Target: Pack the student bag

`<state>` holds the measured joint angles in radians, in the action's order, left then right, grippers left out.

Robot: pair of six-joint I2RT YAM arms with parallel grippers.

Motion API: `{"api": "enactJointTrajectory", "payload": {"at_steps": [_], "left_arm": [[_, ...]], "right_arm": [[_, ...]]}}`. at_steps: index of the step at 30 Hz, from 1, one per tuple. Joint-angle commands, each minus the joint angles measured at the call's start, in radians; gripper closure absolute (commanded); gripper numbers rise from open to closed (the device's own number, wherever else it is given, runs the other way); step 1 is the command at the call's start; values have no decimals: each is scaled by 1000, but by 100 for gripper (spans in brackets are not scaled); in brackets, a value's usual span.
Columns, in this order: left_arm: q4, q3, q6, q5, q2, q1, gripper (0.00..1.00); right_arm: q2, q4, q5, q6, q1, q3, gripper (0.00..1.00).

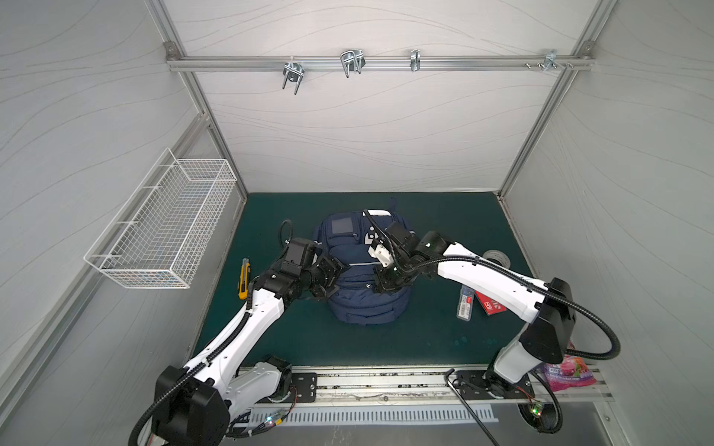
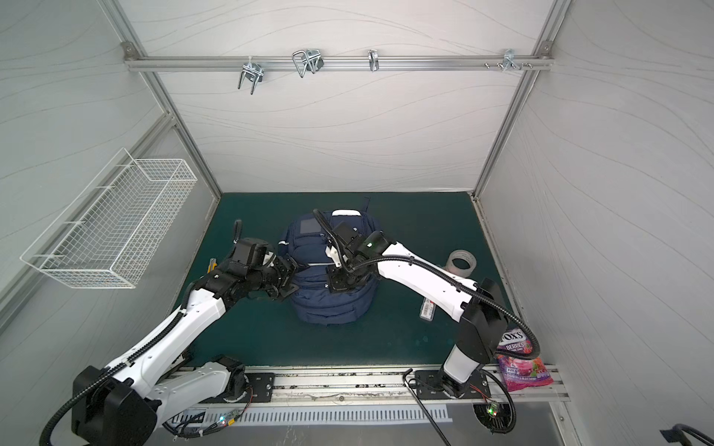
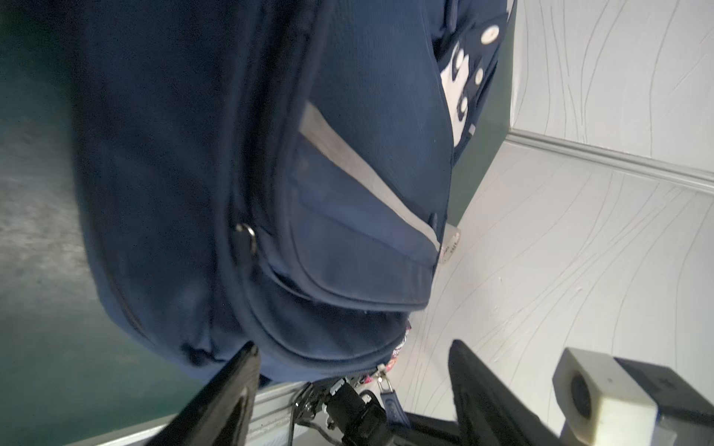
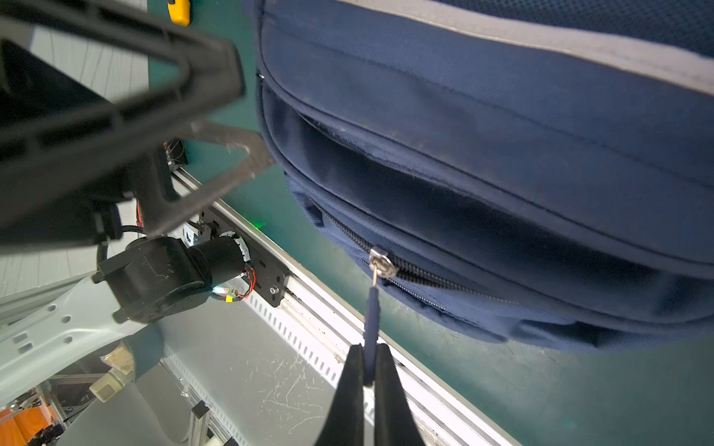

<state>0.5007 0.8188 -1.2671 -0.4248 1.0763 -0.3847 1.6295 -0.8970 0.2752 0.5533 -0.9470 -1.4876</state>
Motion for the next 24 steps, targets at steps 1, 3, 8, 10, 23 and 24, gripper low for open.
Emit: {"api": "enactJointTrajectory", "payload": {"at_steps": [1,3,8,10,23,24], "left_arm": [[-62,31,-93,33,24,-60,26],[-112,13,-125,30,52,-75,31],[-184,25,-139,22,117,-83,51],[-189,47,-128,17,142,-86,61],[-48,89,4,9,153,-32,100],[-35,89,21,9,147,-17,100]], "right_arm": [[-40,41,41,5,-1,-9,100],[-40,42,41,7,-3,-14,100],[-38,49,40,9,-21,-21,100],[-40,52,35,14,-25,-19,100],[-80,12,-75,-8,-19,24,100],[-83,2,-89,-13,-15,31,100]]}}
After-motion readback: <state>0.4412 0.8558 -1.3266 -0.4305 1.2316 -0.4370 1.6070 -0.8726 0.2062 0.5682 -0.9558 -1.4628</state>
